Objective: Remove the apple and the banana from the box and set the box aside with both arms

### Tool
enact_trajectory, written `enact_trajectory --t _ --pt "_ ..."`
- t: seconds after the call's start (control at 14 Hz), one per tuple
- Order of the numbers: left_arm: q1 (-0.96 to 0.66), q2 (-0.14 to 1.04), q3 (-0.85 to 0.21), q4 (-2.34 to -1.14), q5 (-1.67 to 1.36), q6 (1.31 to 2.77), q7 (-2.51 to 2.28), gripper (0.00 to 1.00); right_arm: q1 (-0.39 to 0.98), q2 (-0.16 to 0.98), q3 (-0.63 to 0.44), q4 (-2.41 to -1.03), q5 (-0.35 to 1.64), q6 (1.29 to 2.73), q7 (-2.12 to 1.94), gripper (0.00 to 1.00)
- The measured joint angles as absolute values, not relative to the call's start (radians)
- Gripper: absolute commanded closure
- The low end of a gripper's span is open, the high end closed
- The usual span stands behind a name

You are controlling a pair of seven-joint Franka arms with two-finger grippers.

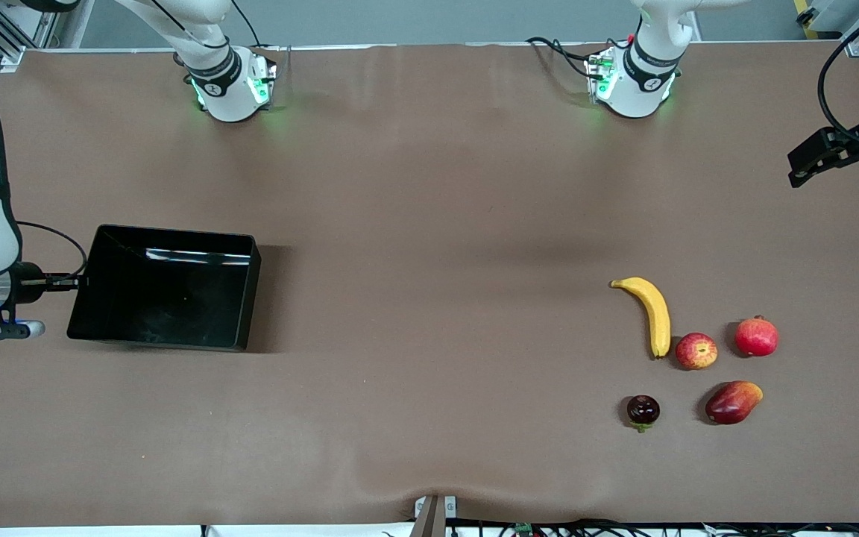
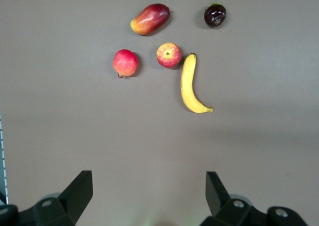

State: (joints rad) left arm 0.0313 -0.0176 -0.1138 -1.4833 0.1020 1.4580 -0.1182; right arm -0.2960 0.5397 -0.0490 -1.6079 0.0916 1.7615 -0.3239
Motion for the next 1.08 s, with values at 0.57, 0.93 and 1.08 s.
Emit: enact_trajectory --t 0.57,0.93,1.08 --pt "-0.052 -0.051 -0.010 -1.533 0.092 1.450 -0.118 0.00 -0.306 0.576 -0.046 -1.608 0.092 1.791 -0.352 0.85" --pt "-0.056 -0.051 -0.010 -1.540 0.091 1.458 -0.118 0.00 -0.306 0.576 -0.044 -1.605 0.094 1.839 -0.361 0.21" --pt "-0.056 -0.051 -0.010 -1.544 0.091 1.469 -0.118 0.00 -0.306 0.576 -0.042 -1.605 0.095 1.875 -0.362 0.00"
